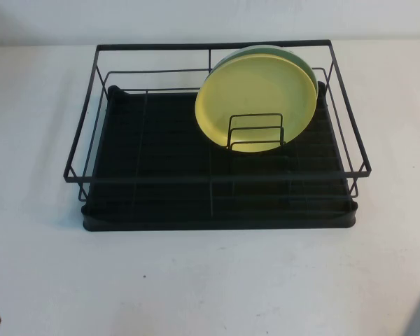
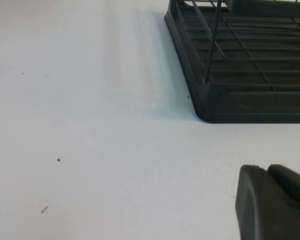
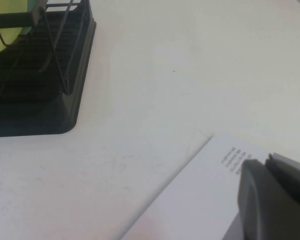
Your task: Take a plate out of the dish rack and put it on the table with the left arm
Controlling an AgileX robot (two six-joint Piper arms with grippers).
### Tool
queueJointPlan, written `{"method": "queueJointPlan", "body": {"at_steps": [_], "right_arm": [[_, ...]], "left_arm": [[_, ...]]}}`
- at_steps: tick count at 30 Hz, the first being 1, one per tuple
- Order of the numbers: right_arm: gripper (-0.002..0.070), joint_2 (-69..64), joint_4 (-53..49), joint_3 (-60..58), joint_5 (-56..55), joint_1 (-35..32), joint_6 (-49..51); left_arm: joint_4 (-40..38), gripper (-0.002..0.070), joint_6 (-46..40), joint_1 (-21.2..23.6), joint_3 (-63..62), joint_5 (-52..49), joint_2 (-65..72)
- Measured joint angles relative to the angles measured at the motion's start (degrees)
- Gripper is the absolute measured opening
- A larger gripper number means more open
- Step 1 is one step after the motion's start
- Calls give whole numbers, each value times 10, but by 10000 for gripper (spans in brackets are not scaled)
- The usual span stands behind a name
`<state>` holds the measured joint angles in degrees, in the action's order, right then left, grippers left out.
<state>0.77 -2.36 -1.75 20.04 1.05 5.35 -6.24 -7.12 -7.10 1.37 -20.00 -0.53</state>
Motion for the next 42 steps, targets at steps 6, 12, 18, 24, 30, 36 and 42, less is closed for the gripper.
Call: {"method": "queueJointPlan", "body": {"at_steps": [6,12,18,24,30,36,42], "right_arm": [[-20,0,0,0,0,0,0],[-20,0,0,0,0,0,0],[-20,0,0,0,0,0,0],[-20,0,0,0,0,0,0],[-20,0,0,0,0,0,0],[-20,0,0,0,0,0,0],[-20,0,0,0,0,0,0]], "left_arm": [[0,-3,0,0,0,0,0],[0,-3,0,0,0,0,0],[0,-3,0,0,0,0,0],[0,-3,0,0,0,0,0],[-11,-3,0,0,0,4,0],[-73,-3,35,0,0,28,0],[-262,-3,158,0,0,130,0]]}}
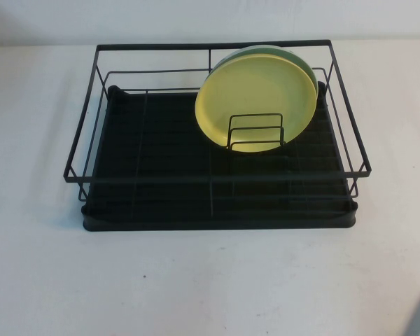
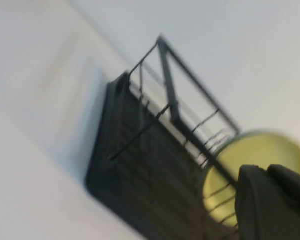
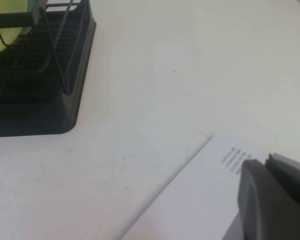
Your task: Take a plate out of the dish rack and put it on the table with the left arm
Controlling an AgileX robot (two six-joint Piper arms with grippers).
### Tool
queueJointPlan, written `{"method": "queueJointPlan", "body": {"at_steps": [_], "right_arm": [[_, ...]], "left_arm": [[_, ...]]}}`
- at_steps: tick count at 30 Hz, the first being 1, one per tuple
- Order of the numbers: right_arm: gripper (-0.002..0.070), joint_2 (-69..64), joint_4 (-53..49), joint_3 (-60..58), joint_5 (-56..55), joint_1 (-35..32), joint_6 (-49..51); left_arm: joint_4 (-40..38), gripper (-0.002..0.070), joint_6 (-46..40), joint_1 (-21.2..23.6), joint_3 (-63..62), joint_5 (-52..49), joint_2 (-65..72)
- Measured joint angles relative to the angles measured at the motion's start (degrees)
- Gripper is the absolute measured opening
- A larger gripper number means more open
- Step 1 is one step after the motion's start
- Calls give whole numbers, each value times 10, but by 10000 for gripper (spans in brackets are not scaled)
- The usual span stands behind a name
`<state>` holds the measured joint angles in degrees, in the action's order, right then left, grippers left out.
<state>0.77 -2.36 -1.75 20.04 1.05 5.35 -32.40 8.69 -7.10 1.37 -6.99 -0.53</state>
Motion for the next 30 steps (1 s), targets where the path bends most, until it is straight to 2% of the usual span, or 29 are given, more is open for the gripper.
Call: {"method": "queueJointPlan", "body": {"at_steps": [5,13,16,20,24,30], "right_arm": [[-20,0,0,0,0,0,0],[-20,0,0,0,0,0,0],[-20,0,0,0,0,0,0],[-20,0,0,0,0,0,0],[-20,0,0,0,0,0,0],[-20,0,0,0,0,0,0]], "left_arm": [[-42,-3,13,0,0,40,0],[-47,-3,11,0,0,56,0],[-49,-3,9,0,0,30,0],[-34,-3,-67,1,-69,-96,7],[13,-3,-175,1,-216,-242,90],[53,-3,-434,1,-420,-518,270]]}}
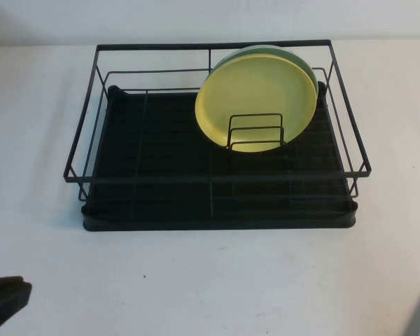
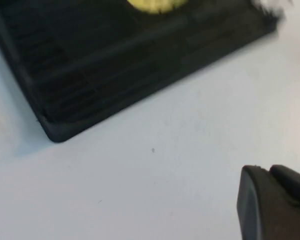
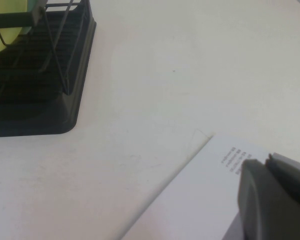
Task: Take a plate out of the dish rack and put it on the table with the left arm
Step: Grasp the plate from the shelf
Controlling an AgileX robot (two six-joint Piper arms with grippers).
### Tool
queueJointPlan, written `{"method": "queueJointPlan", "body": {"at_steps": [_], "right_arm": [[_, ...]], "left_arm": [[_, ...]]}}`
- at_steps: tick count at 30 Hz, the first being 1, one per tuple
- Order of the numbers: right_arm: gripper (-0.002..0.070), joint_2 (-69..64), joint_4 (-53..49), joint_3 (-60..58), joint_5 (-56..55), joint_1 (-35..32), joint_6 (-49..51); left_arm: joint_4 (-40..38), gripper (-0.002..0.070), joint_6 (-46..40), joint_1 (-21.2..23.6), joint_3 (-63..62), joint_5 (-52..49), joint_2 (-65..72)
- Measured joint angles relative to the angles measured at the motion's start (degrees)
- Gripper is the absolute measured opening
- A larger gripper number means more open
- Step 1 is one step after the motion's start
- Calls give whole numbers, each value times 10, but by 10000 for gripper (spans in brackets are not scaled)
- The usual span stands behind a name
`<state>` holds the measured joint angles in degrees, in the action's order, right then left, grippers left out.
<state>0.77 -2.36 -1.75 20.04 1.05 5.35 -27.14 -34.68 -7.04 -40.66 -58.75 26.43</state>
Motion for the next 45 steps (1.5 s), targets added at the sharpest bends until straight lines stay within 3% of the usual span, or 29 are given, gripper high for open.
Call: {"method": "queueJointPlan", "body": {"at_steps": [4,15,22,29,35,41,45], "right_arm": [[-20,0,0,0,0,0,0],[-20,0,0,0,0,0,0],[-20,0,0,0,0,0,0],[-20,0,0,0,0,0,0],[-20,0,0,0,0,0,0],[-20,0,0,0,0,0,0],[-20,0,0,0,0,0,0]], "left_arm": [[9,-3,-126,0,-85,-72,93],[-1,-3,-250,-4,-291,-38,327],[8,-3,-286,-91,-412,-31,473],[66,6,-295,-175,-511,28,609],[73,124,-336,-210,-571,37,708],[68,380,-384,-233,-597,73,771],[65,442,-394,-244,-598,151,790]]}}
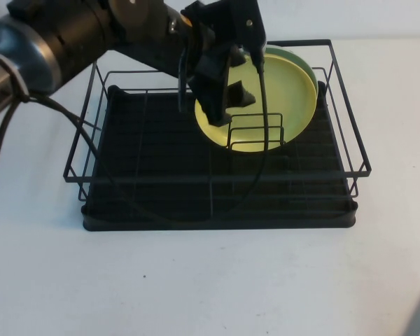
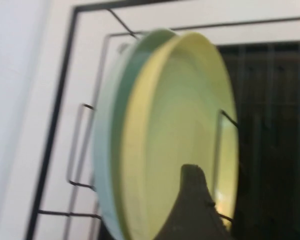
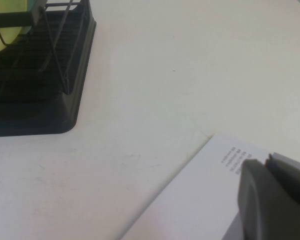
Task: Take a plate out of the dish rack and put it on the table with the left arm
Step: Grasp the plate from the shelf
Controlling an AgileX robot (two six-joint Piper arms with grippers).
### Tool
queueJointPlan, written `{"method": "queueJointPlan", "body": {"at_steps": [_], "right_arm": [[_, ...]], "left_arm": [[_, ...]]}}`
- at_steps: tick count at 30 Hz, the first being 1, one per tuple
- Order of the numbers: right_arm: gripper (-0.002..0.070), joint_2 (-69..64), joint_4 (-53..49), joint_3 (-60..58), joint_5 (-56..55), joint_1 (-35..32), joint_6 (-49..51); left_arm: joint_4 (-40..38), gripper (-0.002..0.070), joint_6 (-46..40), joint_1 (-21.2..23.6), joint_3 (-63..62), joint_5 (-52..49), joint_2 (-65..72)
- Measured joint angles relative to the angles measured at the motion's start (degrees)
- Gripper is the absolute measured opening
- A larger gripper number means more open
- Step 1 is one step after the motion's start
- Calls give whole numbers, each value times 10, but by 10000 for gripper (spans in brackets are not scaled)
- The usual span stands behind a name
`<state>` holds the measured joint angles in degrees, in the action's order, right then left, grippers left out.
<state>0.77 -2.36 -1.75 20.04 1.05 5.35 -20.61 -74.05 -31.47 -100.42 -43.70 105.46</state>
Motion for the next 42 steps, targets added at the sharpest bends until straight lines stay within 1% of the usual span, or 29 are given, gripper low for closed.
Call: {"method": "queueJointPlan", "body": {"at_steps": [5,8,26,37,40,42], "right_arm": [[-20,0,0,0,0,0,0],[-20,0,0,0,0,0,0],[-20,0,0,0,0,0,0],[-20,0,0,0,0,0,0],[-20,0,0,0,0,0,0],[-20,0,0,0,0,0,0]], "left_arm": [[-23,452,-1,-2,0,75,8],[-30,453,-1,-2,-1,101,14],[-46,453,-8,-2,-3,175,74],[-49,450,-11,-2,-3,197,100],[-49,410,-12,-2,-3,208,101],[-49,351,-12,-2,-3,218,101]]}}
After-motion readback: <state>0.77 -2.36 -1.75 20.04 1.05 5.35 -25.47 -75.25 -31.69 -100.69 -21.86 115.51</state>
